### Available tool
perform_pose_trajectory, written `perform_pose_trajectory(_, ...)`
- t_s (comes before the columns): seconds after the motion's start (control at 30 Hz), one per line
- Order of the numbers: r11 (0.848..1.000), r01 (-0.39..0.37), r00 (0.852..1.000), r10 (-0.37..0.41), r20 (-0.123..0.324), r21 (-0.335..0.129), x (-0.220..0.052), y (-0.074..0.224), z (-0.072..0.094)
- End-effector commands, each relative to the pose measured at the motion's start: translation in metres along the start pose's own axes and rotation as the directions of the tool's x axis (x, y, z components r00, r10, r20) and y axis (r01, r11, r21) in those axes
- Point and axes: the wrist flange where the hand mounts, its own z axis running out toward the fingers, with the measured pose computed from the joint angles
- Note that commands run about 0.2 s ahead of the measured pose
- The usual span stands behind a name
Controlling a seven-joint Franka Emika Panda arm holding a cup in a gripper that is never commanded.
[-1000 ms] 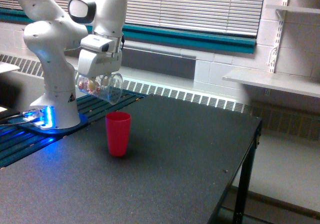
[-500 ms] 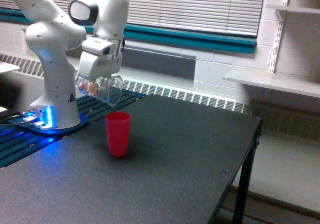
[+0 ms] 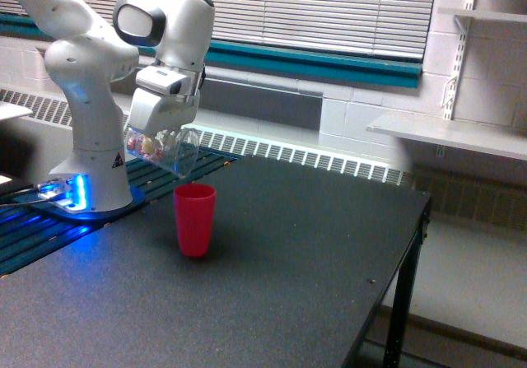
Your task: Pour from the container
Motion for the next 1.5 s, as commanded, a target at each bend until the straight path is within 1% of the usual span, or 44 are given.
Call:
perform_pose_trajectory(0.03, 0.999, -0.009, 0.999, 0.01, 0.032, -0.03, -0.012, -0.003, 0.015)
perform_pose_trajectory(0.83, 0.998, 0.025, 0.998, -0.022, 0.051, -0.055, -0.019, -0.016, 0.028)
perform_pose_trajectory(1.5, 0.997, 0.034, 0.998, -0.031, 0.048, -0.065, -0.019, -0.018, 0.033)
